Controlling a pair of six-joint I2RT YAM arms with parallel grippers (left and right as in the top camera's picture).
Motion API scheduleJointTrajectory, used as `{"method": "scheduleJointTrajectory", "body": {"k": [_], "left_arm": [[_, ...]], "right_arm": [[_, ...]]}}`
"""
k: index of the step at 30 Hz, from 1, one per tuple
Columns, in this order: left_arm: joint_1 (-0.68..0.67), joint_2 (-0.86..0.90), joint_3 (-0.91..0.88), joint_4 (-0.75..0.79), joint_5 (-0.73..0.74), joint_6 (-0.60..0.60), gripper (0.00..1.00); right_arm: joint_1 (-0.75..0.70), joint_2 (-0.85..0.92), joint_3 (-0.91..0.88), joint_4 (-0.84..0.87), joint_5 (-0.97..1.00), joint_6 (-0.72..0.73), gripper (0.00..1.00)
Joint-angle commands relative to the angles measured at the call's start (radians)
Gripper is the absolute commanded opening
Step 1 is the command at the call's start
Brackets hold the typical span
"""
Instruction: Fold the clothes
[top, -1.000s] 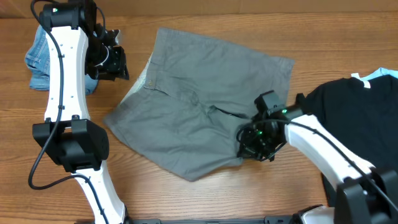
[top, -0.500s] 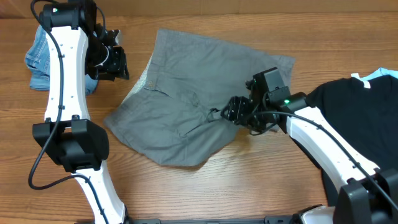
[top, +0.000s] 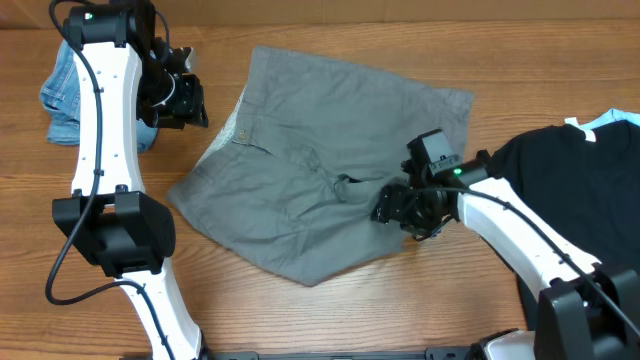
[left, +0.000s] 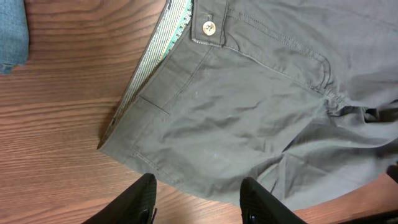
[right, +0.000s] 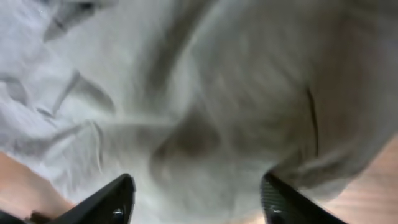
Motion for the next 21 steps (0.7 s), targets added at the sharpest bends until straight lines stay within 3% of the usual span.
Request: {"method": "scheduleJointTrajectory", "body": {"k": [1,3,5,7,8,11,15,17,20,21], "left_arm": [[-0.006,-0.031,0.001,0.000,0.019,0.023,0.47],[-0.006,-0.031,0.001,0.000,0.019,0.023,0.48],[-0.006,-0.031,0.001,0.001,0.019,0.023,0.48],[-0.006,-0.031,0.001,0.001,0.019,0.023,0.48],[-0.006,-0.031,0.001,0.001,0.019,0.023,0.47],[-0.006,-0.031,0.001,0.001,0.019,0.023,0.48],[-0.006,-0.031,0.001,0.000,0.019,0.023,0.48],[-0.006,-0.031,0.001,0.000,0.019,0.023,0.48],[-0.006,-0.031,0.001,0.000,0.019,0.023,0.48],[-0.006,-0.031,0.001,0.000,0.019,0.023,0.49]], "right_arm": [[0.001,-0.002,-0.050,0.062,-0.045,-0.044,0.46],[0.001,-0.002,-0.051,0.046,-0.068,-0.044,0.26],[0.001,-0.003,-0.051,0.002,-0.094,-0.044,0.14],[0.001,-0.005,-0.049,-0.056,-0.098,-0.044,0.12],[0.001,-0.006,-0.048,-0.090,-0.089,-0.044,0.16],[0.000,-0.006,-0.048,-0.175,0.004,-0.022,0.47],[0.000,-0.006,-0.049,-0.233,0.047,0.021,0.60],[0.000,-0.006,-0.055,-0.233,0.000,0.021,0.74],[0.013,-0.005,-0.119,-0.122,-0.069,0.056,0.91],[0.014,-0.005,-0.141,-0.084,-0.090,0.071,0.92]]}}
